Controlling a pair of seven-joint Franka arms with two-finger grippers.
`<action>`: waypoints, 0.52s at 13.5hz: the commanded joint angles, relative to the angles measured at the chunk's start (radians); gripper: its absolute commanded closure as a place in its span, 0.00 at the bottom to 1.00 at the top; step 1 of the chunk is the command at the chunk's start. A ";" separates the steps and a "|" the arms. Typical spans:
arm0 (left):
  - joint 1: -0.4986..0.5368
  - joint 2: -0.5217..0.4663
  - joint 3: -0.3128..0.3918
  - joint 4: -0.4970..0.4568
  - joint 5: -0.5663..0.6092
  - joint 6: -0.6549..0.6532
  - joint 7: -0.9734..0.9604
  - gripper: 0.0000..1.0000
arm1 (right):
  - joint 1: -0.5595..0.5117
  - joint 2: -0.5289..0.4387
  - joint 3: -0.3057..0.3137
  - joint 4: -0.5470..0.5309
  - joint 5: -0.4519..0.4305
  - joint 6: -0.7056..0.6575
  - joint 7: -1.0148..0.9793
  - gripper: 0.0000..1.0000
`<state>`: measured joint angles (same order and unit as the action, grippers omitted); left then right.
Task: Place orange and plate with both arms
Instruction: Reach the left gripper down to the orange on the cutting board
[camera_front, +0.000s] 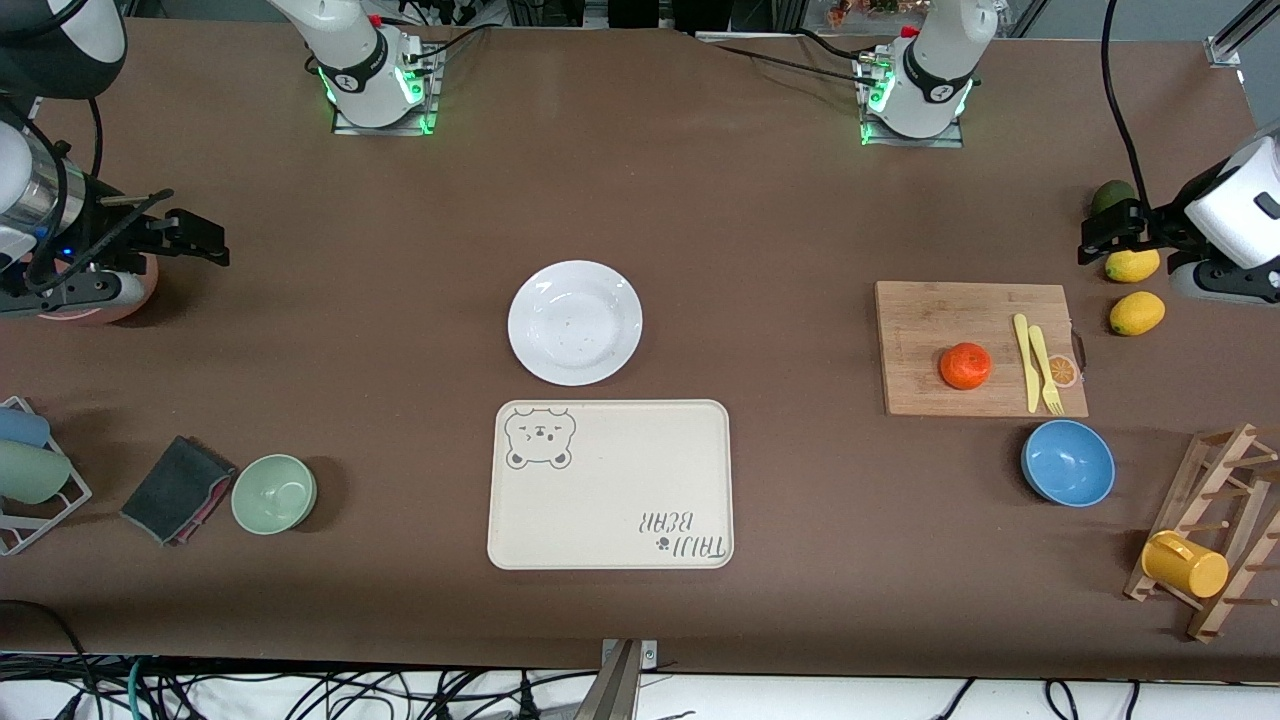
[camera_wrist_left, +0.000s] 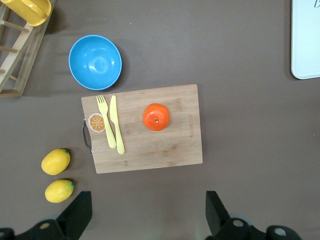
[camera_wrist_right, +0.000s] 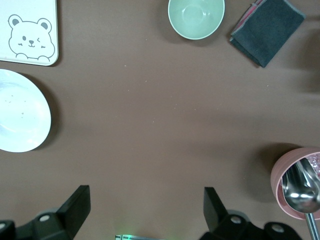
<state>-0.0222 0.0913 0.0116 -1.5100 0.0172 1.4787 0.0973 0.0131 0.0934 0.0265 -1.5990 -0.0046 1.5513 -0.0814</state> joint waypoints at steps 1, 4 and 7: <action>0.005 0.069 0.005 0.024 -0.010 0.011 -0.008 0.00 | -0.001 -0.007 0.004 0.011 0.000 -0.010 0.006 0.00; 0.065 0.187 0.022 0.031 -0.117 0.028 -0.008 0.00 | -0.001 -0.007 0.004 0.011 0.000 -0.010 0.006 0.00; 0.076 0.346 0.024 0.031 -0.123 0.038 0.005 0.00 | -0.001 -0.007 0.004 0.011 0.000 -0.008 0.006 0.00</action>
<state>0.0525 0.3535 0.0372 -1.5165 -0.0848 1.5165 0.0950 0.0136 0.0921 0.0268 -1.5973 -0.0046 1.5512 -0.0813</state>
